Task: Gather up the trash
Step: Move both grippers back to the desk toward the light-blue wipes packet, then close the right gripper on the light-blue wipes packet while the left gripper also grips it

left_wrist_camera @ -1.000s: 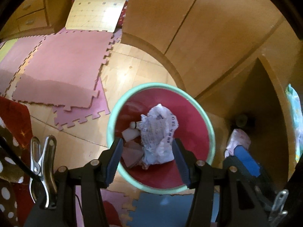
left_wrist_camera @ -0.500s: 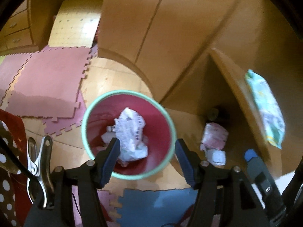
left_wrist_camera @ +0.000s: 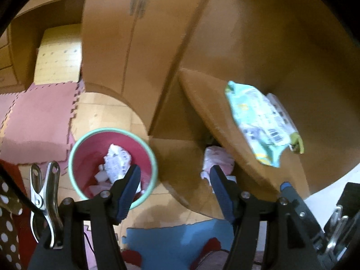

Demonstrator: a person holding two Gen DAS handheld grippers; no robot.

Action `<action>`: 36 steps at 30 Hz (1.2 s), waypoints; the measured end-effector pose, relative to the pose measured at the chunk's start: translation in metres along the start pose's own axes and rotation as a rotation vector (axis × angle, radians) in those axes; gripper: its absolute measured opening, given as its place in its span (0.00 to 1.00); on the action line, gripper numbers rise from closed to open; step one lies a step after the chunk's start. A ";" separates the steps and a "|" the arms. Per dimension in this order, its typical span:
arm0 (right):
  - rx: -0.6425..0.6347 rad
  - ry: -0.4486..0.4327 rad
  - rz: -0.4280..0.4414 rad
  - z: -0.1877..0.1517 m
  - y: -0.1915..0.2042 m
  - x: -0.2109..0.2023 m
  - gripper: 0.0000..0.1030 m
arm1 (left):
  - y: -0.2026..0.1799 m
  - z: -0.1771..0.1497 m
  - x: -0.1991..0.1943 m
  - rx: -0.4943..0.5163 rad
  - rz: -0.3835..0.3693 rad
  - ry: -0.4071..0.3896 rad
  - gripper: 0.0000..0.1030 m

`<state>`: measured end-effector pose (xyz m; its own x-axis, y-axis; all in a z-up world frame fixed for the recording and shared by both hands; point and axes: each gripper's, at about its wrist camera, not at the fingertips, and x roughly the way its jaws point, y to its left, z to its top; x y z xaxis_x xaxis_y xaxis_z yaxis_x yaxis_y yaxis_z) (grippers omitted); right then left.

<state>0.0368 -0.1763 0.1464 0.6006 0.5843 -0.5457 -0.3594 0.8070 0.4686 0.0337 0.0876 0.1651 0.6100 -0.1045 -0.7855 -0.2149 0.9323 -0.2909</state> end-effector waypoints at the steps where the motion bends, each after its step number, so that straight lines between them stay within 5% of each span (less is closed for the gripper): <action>1: 0.008 0.001 -0.012 0.003 -0.006 -0.002 0.51 | -0.009 0.005 0.002 0.013 -0.008 -0.001 0.66; 17: 0.200 0.015 -0.167 0.021 -0.091 -0.017 0.51 | -0.115 0.100 0.083 0.312 -0.110 0.008 0.66; 27: 0.272 0.036 -0.177 0.032 -0.090 0.006 0.51 | -0.158 0.145 0.143 0.490 -0.156 -0.012 0.66; 36: 0.173 0.106 -0.166 0.044 -0.070 0.039 0.51 | -0.184 0.169 0.197 0.508 -0.217 0.049 0.66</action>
<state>0.1165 -0.2133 0.1230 0.5597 0.4578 -0.6908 -0.1288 0.8715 0.4733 0.3223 -0.0466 0.1558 0.5603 -0.3176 -0.7650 0.3139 0.9361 -0.1587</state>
